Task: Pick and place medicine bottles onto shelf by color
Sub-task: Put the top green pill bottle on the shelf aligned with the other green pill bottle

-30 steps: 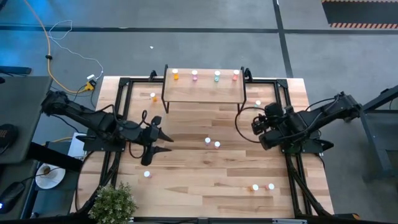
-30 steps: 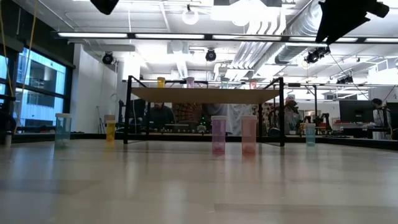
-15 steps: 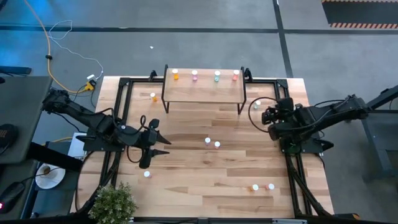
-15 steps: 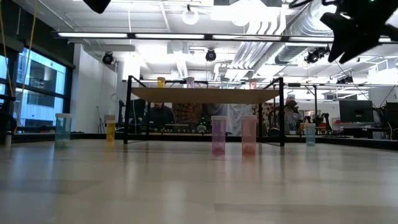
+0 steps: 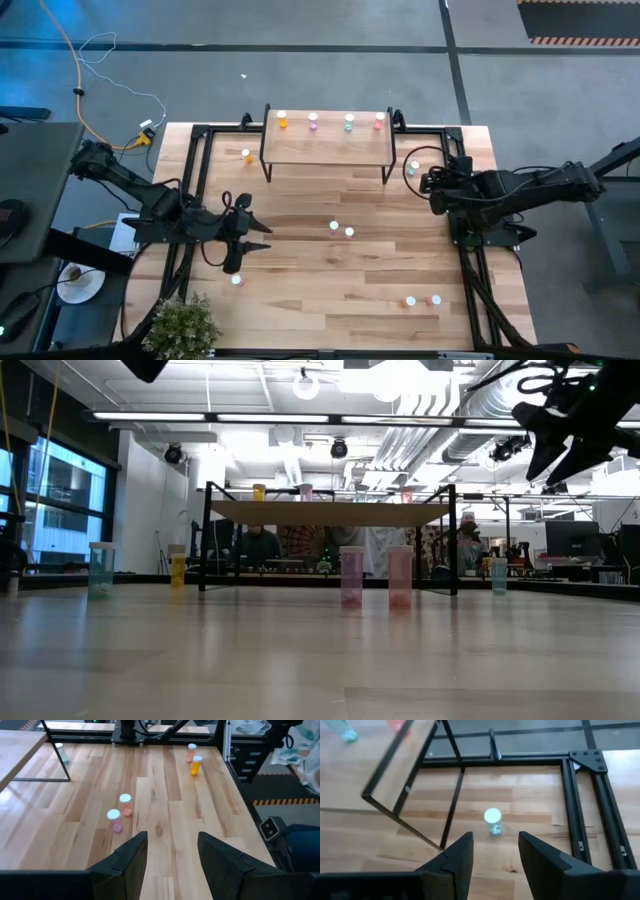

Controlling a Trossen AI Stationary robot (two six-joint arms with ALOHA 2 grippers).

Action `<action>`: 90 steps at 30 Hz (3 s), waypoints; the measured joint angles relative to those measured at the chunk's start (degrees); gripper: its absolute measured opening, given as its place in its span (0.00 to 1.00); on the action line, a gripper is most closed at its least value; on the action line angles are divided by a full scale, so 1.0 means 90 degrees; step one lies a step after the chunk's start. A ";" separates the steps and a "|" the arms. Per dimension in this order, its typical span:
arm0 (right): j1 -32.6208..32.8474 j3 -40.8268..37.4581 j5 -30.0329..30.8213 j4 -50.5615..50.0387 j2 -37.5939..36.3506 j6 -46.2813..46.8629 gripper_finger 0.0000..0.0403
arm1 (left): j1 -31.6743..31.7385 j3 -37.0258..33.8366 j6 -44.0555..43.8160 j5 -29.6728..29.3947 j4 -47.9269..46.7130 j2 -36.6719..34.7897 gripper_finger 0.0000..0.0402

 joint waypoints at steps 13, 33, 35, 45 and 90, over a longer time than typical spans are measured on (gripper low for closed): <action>-0.1585 -0.0001 -0.1100 0.1101 -0.0010 -0.2568 0.37 | -0.0317 -0.1581 -0.0569 -0.0160 0.1775 -0.0767 0.41; -0.4655 -0.0001 -0.2988 0.2693 0.0000 -0.5351 0.37 | -0.0295 -0.2271 -0.0188 -0.0523 0.2148 -0.1773 0.41; -0.4821 -0.0001 -0.3115 0.2799 0.0000 -0.5499 0.37 | -0.0293 -0.2271 -0.0196 -0.0521 0.2150 -0.1785 0.41; -0.5281 -0.0001 -0.3331 0.2892 0.0042 -0.5828 0.41 | -0.0294 -0.2271 -0.0207 -0.0475 0.2141 -0.1783 0.41; -0.3058 0.0001 -0.2108 0.1657 0.1452 -0.3376 0.44 | -0.0292 -0.2268 -0.0213 -0.0450 0.2131 -0.1778 0.41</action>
